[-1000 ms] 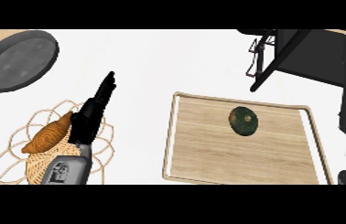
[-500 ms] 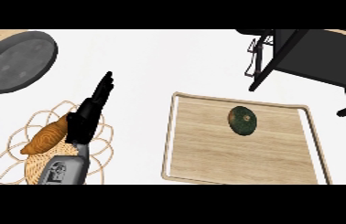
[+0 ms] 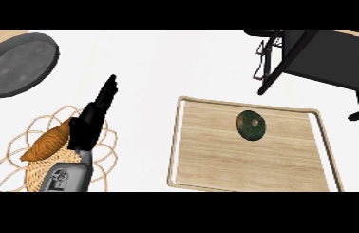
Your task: Pick the cupcake from the tray and place it in the tiered shelf
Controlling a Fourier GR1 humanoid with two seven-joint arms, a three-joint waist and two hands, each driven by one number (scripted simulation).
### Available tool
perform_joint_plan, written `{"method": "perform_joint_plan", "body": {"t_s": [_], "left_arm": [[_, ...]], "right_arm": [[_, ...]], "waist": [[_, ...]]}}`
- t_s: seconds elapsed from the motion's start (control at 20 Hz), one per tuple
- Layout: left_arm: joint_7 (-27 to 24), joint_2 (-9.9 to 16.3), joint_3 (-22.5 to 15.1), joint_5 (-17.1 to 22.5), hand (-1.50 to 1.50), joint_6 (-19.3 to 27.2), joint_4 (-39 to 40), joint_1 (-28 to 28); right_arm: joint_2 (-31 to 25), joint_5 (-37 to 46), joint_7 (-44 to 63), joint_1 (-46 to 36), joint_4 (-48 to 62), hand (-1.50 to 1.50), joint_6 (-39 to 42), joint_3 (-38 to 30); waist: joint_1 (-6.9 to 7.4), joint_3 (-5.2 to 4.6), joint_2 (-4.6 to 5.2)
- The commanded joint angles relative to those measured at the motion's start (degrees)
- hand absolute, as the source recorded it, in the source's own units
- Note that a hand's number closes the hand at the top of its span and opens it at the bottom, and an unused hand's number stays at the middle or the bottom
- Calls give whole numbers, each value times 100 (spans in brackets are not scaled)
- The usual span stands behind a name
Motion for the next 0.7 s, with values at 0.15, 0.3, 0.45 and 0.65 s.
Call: {"method": "perform_joint_plan", "body": {"t_s": [0.15, 0.3, 0.45, 0.65], "left_arm": [[-192, 158, 123, 88, 0, -164, -61, 159], [154, -44, 18, -34, 0, 15, 60, -254], [-349, 9, 50, 62, 0, -122, 123, 172], [258, 8, 8, -14, 0, -88, -91, -145]], "right_arm": [[-118, -678, -39, 102, -361, -150, -180, -280], [-65, -876, 26, -345, -112, -150, -196, -223], [-153, -1346, -174, -392, -152, -150, -17, -280], [87, -1474, 110, -25, -1054, -150, 38, -89]], "waist": [[1, 11, 7], [22, 11, 15], [33, 9, 18], [-8, 10, 1]]}}
